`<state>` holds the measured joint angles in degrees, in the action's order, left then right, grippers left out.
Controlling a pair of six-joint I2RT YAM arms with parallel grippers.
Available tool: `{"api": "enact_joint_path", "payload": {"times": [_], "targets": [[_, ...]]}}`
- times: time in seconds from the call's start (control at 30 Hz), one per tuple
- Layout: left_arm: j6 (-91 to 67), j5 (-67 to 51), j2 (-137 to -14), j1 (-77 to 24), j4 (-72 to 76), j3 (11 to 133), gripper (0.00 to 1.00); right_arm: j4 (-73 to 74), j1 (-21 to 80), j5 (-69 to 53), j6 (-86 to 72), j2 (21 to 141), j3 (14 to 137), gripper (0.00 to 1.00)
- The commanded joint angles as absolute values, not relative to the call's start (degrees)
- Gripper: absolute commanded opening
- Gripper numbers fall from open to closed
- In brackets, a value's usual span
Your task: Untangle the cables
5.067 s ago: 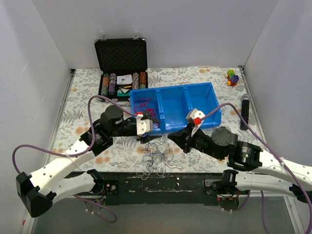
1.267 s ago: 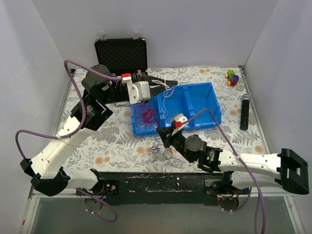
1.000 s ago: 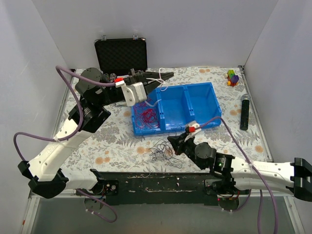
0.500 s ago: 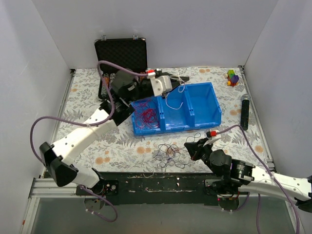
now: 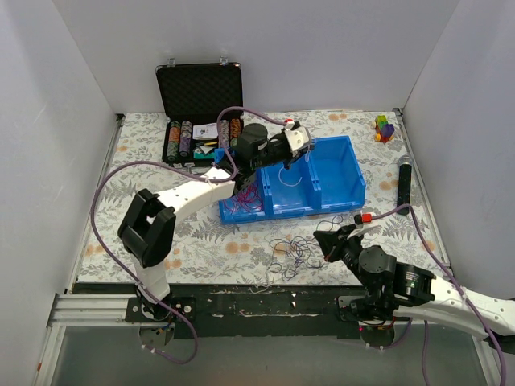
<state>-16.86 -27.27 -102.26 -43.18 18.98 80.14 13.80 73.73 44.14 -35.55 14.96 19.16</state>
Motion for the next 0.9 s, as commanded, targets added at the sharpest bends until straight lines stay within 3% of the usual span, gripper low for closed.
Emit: {"api": "enact_joint_path", "payload": {"times": [0.0,0.03,0.13,0.3,0.67,0.87], "targets": [[-15.39,-24.0,-105.36,-42.19,19.88,80.06,0.0,13.71,73.65,46.32,-34.45,14.24,22.5,0.01],[-14.95,-23.65,-106.42,-41.84,18.82,80.59,0.04,13.45,73.74,46.41,-34.45,13.98,22.41,0.01],[-14.59,-23.82,-108.19,-41.22,15.39,82.08,0.49,12.31,73.65,46.14,-34.19,13.54,22.06,0.01],[-13.63,-23.47,-107.41,-41.22,11.17,82.71,0.72,11.6,73.65,45.97,-33.84,14.15,22.15,0.01],[-13.45,-16.61,-95.29,-41.13,12.05,74.71,0.67,10.37,73.65,44.65,-33.49,16.08,22.59,0.01],[-9.16,-30.9,-86.59,-41.22,-2.06,72.43,0.7,10.44,73.65,46.22,-33.82,20.29,23.28,0.01]]}}
